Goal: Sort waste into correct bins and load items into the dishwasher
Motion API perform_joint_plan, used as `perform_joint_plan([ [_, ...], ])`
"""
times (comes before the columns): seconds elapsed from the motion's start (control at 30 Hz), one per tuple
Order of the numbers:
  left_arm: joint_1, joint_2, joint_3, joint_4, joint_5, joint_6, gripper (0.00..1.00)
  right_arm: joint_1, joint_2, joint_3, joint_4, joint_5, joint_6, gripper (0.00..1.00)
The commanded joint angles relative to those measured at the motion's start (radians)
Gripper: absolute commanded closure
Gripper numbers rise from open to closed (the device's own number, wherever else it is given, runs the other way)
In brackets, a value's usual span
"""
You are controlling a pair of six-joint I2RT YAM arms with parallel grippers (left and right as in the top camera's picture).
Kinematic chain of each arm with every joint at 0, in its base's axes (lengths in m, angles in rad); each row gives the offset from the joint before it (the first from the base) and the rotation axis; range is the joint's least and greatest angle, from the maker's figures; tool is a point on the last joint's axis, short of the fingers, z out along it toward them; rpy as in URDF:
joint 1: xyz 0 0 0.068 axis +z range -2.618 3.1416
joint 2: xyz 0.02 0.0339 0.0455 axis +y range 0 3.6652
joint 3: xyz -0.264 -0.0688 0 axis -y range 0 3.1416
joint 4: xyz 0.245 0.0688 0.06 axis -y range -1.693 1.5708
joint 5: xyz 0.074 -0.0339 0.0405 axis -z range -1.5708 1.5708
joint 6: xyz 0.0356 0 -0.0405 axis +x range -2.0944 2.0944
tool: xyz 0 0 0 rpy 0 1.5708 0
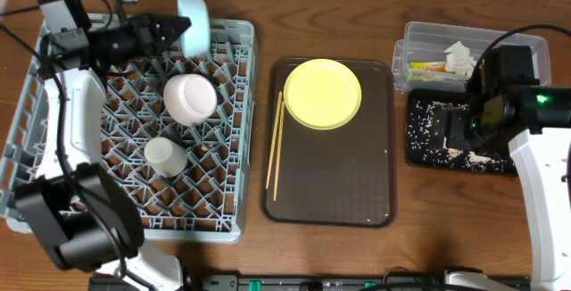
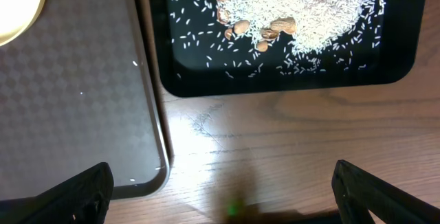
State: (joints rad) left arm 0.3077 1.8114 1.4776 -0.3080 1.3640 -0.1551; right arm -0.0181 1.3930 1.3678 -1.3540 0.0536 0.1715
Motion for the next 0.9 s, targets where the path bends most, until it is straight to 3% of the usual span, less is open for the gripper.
perform_joint_plan([
  [0.0, 0.002, 0.047, -0.001, 0.003, 0.180, -0.005, 0.94, -0.003, 0.001, 0.010, -0.001, 0.010, -0.012, 0.01],
  [0.6, 0.028, 0.263, -0.001, 0.003, 0.205, -0.054, 0.94, -0.003, 0.001, 0.010, -0.001, 0.010, -0.012, 0.01],
  [0.87, 0.085, 0.286, -0.001, 0.004, 0.131, -0.061, 0.94, -0.003, 0.001, 0.010, -0.009, 0.010, -0.012, 0.01],
])
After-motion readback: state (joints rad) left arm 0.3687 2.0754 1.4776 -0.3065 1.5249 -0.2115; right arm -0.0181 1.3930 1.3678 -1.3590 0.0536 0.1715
